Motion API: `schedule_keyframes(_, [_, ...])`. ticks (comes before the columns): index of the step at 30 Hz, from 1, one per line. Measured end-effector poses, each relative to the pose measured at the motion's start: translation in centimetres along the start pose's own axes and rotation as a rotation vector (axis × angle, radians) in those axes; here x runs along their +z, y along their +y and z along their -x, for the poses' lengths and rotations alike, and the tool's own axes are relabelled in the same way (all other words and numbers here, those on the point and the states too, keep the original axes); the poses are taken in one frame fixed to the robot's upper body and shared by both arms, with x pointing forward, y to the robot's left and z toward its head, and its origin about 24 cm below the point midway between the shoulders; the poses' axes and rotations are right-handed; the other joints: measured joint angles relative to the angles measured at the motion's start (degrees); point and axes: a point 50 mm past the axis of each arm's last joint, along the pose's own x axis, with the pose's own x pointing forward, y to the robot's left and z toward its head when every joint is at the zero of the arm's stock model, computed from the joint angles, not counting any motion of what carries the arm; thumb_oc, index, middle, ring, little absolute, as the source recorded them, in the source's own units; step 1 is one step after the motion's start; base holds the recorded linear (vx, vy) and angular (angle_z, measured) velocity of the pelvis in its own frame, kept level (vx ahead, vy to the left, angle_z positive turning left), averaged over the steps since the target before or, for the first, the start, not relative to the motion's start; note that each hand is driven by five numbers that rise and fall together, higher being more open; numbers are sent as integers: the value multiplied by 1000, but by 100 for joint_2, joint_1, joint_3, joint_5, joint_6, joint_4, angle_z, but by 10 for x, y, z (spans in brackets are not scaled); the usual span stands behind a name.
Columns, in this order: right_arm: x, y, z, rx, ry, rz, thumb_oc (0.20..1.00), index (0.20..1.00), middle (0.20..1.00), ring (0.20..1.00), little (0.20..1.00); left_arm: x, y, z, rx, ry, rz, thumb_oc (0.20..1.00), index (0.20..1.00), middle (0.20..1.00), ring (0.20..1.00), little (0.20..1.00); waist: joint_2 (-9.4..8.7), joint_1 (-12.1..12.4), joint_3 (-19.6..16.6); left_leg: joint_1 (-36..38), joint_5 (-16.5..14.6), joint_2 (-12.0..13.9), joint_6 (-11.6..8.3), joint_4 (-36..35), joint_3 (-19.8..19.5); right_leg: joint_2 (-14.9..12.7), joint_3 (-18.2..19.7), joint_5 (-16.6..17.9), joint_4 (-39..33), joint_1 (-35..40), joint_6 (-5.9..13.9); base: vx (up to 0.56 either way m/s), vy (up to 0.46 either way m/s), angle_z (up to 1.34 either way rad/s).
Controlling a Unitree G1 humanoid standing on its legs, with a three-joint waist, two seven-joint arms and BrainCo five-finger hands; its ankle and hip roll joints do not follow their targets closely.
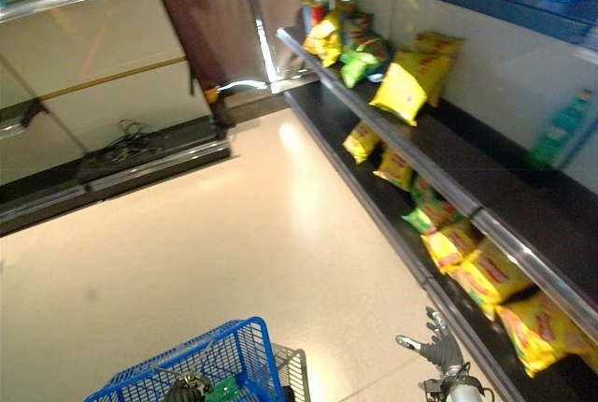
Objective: Pick up the snacks into the basket
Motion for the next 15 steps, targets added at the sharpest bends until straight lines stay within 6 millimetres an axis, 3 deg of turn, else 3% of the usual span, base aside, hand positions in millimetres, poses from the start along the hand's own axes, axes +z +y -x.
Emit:
schedule_keyframes(2, [5,10,-2,14,-18,-31,1000,1000,1000,1000,1000,-1,11,0,17,2,-24,200,200,200,200,200,-230,69,-106,79,-215,-191,85,69,92,-176,117,63,-47,101,162,367,350,-24])
schedule_keyframes(5, [1,11,1,17,-8,-35,1000,1000,1000,1000,1000,3,16,0,19,-9,-42,200,200,200,200,200,-367,-16,-194,140,-258,-401,268,109,59,-398,100,93,45,223,153,246,275,20])
schedule_keyframes(6, [2,10,2,16,-12,-31,1000,1000,1000,1000,1000,7,15,-3,8,-21,-53,200,200,200,200,200,-369,-128,-194,186,-393,-591,359,125,6,-482,175,168,426,134,140,396,401,46])
schedule_keyframes(7, [-1,9,4,17,-3,-27,1000,1000,1000,1000,1000,8,14,-3,0,-25,-74,200,200,200,200,200,-331,-359,-173,216,-451,-674,468,167,-191,-627,534,287,1266,-217,-14,413,326,58])
schedule_keyframes(8, [-1,8,4,16,-1,-26,1000,1000,1000,1000,1000,9,13,-3,-7,-30,-85,200,200,200,200,200,-284,-448,-152,307,-448,-701,517,102,-265,-618,848,400,1711,-428,-38,333,177,59])
schedule_keyframes(9, [-10,7,13,18,24,-22,1000,1000,1000,1000,1000,14,12,-2,-16,-55,-91,200,200,200,200,200,-243,-585,-140,430,-434,-694,550,-30,-427,-201,1470,244,1960,-727,73,342,122,33])
schedule_keyframes(10, [-13,8,14,23,33,-23,1000,1000,1000,1000,1000,17,14,-2,-16,-69,-99,200,200,200,200,200,-196,-571,-130,441,-416,-651,568,-57,-565,175,1870,157,1846,-845,145,347,55,11])
schedule_keyframes(11, [-17,10,16,19,51,-31,1000,1000,1000,1000,1000,22,17,-4,-19,-84,-120,200,200,200,200,200,-261,-602,-121,463,-412,-623,582,-114,-622,561,1884,117,1555,-1131,144,408,-14,-15])
schedule_keyframes(13, [-12,8,14,18,32,-29,1000,1000,1000,1000,1000,28,16,-7,-19,-94,-119,200,200,200,200,200,-245,-713,-28,466,-407,-663,592,-95,-830,939,1597,178,822,-1584,63,411,-24,-4])
schedule_keyframes(15, [-12,6,15,14,31,-25,1000,1000,1000,1000,1000,37,8,-11,-32,-117,-103,200,200,200,200,200,-201,-908,42,508,-452,-703,583,-110,-1080,1203,1624,663,-308,-1905,123,426,-41,41])
